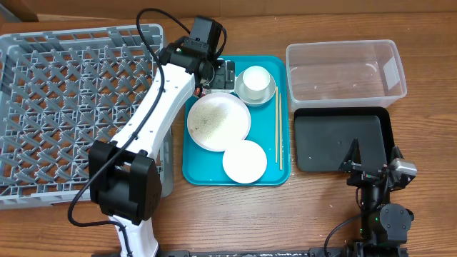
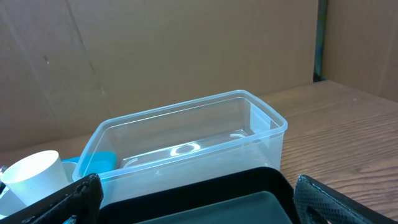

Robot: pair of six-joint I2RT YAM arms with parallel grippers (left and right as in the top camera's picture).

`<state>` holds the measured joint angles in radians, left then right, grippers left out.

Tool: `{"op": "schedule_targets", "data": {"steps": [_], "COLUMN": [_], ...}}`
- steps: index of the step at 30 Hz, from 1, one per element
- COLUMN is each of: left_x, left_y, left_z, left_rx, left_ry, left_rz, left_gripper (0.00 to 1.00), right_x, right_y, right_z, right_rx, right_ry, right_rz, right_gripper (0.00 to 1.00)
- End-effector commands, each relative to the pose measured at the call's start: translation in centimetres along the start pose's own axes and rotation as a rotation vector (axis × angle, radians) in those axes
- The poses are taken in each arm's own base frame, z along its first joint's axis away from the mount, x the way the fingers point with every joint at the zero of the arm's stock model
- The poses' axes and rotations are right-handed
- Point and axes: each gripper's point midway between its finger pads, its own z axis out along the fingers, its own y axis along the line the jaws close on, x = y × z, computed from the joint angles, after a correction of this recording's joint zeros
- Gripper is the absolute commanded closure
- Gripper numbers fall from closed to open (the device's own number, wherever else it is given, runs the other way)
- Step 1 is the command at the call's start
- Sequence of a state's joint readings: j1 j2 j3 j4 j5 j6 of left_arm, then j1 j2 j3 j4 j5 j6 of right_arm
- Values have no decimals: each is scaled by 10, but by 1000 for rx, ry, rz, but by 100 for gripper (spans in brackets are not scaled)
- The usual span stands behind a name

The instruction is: Sort waste into correct bins and load items into the dishwasher

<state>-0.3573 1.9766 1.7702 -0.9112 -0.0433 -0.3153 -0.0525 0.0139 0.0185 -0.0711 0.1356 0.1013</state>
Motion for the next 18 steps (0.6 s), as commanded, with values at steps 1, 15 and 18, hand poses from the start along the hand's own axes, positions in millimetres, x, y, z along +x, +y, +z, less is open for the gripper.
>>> {"op": "schedule_targets", "data": {"steps": [1, 15, 18], "left_x": [-14, -18, -14], "left_y": [-3, 1, 5], "left_z": [-23, -81, -77], "left_rx": [37, 45, 27], "left_ry": [-53, -132, -112], "left_rz": [-10, -13, -16], "left_gripper": [1, 7, 7], "right_x": [2, 2, 2], "right_y": [-2, -2, -2], "right_z": [0, 0, 0], "right_rx": [8, 8, 8], "right_ry": [-4, -4, -4], "right_rz": [3, 3, 3], "right_gripper": [0, 0, 0]}}
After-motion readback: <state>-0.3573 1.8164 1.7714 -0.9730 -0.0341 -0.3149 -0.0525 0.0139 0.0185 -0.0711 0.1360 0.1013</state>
